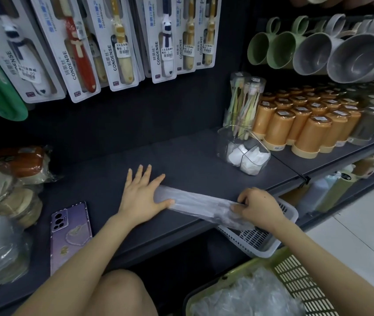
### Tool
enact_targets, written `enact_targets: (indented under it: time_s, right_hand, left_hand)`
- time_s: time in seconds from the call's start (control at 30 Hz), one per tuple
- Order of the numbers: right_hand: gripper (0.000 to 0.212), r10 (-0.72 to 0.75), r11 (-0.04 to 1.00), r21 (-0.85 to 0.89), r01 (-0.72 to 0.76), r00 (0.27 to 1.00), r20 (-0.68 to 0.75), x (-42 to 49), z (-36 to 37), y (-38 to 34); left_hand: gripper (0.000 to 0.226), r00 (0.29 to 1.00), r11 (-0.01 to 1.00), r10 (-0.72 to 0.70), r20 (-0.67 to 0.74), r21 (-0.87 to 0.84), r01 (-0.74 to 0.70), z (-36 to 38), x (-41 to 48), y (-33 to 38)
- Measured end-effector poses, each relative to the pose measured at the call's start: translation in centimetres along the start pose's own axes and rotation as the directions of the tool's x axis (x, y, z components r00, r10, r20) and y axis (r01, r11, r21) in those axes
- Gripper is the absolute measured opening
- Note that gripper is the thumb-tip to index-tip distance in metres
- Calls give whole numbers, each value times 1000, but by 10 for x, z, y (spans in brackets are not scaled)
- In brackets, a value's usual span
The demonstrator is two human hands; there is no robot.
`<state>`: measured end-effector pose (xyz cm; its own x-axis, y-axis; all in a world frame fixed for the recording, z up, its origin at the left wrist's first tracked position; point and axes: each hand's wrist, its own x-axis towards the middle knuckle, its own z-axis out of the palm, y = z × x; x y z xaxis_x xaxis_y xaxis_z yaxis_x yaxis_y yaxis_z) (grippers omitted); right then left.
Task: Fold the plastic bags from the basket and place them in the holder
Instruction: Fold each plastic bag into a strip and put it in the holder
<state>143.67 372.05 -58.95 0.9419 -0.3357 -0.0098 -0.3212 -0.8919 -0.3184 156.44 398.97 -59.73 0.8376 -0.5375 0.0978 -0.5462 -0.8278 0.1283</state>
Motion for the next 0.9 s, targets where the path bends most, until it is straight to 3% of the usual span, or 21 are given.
enact_targets:
  time_s: [0.13,0.2,0.27,0.37,0.43,0.5,0.67,0.8,0.9]
  right_hand:
    - [23,55,987,154,-45,997,-62,-31,11,-8]
    - [25,115,973,208,-101,992,-52,-42,16,-14]
    - [29,176,921,350,-173,984,23,-49,22,-18]
    - [30,245,687,667,-290,956,164,-56,24,-23]
    - [25,243,536,762,-363,931,273,-62,23,-26]
    - [20,237,413,805,-426,904,356,-65,20,-27]
    - [20,198,43,877,-478,865,461,-60,0,-36]
    - [16,52,-102,871,-480,872,487,-49,-24,-55]
    - [17,28,-201,833,-516,847,531,-36,-36,-66]
  left_hand:
    - [44,941,989,91,-327,-82,-124,3,-7,19]
    - [27,909,965,111,-403,-175,-195,9,-21,40]
    - [35,917,932,138,-374,-263,-247,15,-35,60]
    - [61,955,911,201,-218,-318,-264,19,-48,77]
    - [80,964,911,259,-54,-319,-262,22,-52,78]
    - [91,952,921,301,55,-277,-275,22,-52,77]
    - [101,933,923,335,129,-243,-298,20,-51,75]
    - [99,937,860,323,136,-456,-230,13,-51,74]
    - [103,945,833,301,131,-519,-193,3,-53,75]
